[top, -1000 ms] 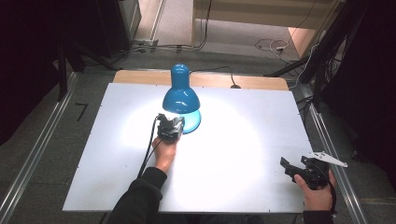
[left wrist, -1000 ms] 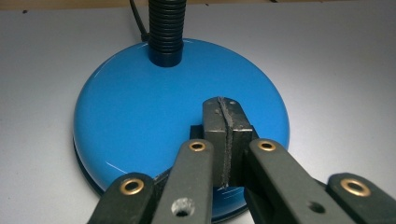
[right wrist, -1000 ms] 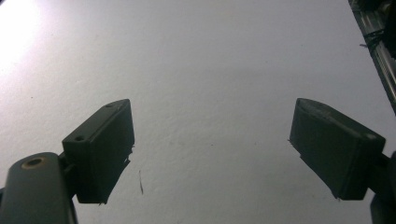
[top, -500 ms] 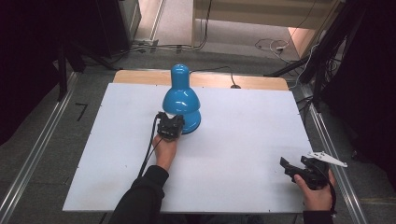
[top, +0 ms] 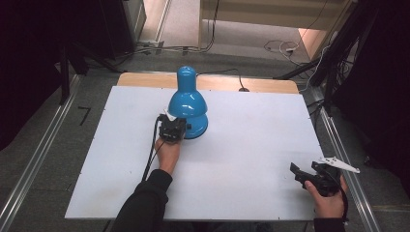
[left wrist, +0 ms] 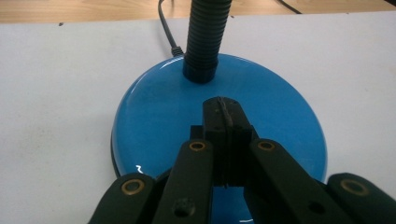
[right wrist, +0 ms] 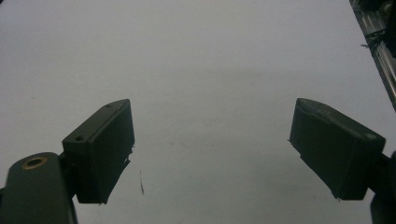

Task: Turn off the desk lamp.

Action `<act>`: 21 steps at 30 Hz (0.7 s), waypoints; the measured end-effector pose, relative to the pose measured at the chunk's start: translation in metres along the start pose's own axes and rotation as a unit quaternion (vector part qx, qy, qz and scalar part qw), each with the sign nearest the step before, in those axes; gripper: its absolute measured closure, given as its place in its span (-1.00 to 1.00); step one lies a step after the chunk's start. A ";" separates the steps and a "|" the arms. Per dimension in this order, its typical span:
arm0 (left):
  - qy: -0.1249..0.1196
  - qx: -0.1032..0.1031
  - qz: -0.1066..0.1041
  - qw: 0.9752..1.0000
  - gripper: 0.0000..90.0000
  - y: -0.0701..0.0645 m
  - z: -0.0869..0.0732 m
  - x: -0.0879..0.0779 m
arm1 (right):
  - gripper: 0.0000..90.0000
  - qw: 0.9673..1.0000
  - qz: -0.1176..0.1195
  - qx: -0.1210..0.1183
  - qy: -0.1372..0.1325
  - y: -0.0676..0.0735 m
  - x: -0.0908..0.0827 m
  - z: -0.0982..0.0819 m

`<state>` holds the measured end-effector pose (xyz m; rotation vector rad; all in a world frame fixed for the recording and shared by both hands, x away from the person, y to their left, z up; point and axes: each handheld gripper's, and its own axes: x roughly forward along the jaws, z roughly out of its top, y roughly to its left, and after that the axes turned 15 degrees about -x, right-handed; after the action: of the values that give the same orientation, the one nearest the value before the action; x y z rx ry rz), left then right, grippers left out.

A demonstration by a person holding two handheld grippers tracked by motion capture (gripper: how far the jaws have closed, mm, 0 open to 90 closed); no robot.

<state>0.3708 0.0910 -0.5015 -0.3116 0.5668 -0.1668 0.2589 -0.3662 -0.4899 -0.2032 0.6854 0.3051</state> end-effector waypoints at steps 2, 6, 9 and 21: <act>0.001 0.003 0.003 1.000 1.00 0.001 0.000 0.000 | -0.72 1.000 -0.001 -0.001 0.000 0.000 0.000 0.000; -0.001 0.007 0.003 1.000 1.00 0.002 -0.001 0.000 | -0.72 1.000 -0.001 -0.001 0.000 0.000 0.000 0.000; -0.001 0.007 0.006 1.000 1.00 0.003 -0.001 0.001 | -0.72 1.000 -0.001 -0.001 0.001 0.000 0.000 0.000; -0.008 0.019 0.019 1.000 1.00 0.010 -0.003 -0.004 | -0.72 1.000 -0.001 0.001 0.002 0.000 -0.001 -0.001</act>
<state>0.3666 0.1009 -0.5050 -0.2654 0.5534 -0.1391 0.2579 -0.3668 -0.4896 -0.2026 0.6886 0.3024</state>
